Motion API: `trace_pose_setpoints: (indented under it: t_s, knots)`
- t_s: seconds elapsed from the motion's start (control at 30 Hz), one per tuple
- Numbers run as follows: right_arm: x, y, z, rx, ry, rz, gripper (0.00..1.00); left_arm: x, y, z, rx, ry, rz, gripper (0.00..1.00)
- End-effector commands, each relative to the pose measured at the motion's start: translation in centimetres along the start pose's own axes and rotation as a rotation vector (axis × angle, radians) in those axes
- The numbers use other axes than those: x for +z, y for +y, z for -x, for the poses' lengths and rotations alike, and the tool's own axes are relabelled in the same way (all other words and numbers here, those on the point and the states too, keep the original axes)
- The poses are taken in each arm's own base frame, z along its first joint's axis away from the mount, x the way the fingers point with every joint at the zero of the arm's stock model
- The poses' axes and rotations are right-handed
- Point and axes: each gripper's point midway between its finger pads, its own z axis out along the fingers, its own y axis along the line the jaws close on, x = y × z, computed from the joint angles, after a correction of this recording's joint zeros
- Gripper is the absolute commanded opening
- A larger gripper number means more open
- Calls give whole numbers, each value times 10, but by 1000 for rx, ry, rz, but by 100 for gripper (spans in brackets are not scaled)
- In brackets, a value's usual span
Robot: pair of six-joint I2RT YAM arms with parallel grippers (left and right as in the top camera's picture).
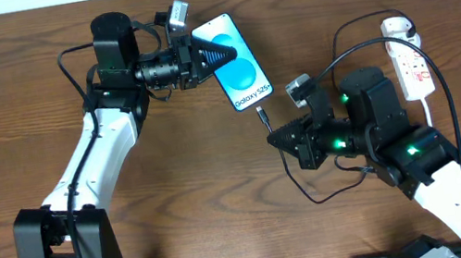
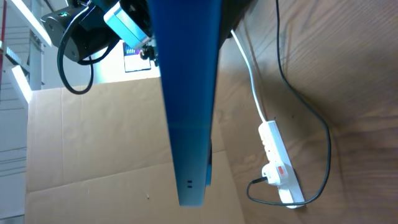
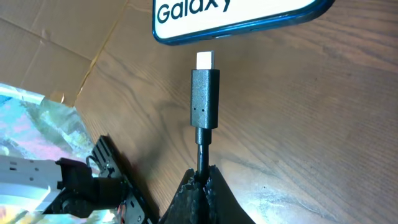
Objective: Plug charger to phone and switch on socket
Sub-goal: 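Align the USB-C plug under the phone's bottom port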
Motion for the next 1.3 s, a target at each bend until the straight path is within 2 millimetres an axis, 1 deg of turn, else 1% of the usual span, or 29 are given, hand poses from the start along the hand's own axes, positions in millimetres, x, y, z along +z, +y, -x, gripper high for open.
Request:
trace_pose_setpoints:
  t_s: [0.0,0.27,0.7,0.9,1.1,1.27]
  knots:
    - [3,2,-1,18,5,16,1,-1,-11,-1,18,14,-21,7]
    - [3,2,-1,101,4,17,1,-1,-11,-1,-5,15,-20,7]
    - [3,2,2,100,-5,19,1,-1,-11,-1,-6,15,-21,7]
    - [3,2,2,101,-5,19,1,2,-12,-3,-12,25,-23,8]
    - [3,2,2,101,-5,19,1,2,-12,-3,-57,25,-22,7]
    - [3,2,2,100,-5,19,1,2,-12,-3,-60,26,-22,7]
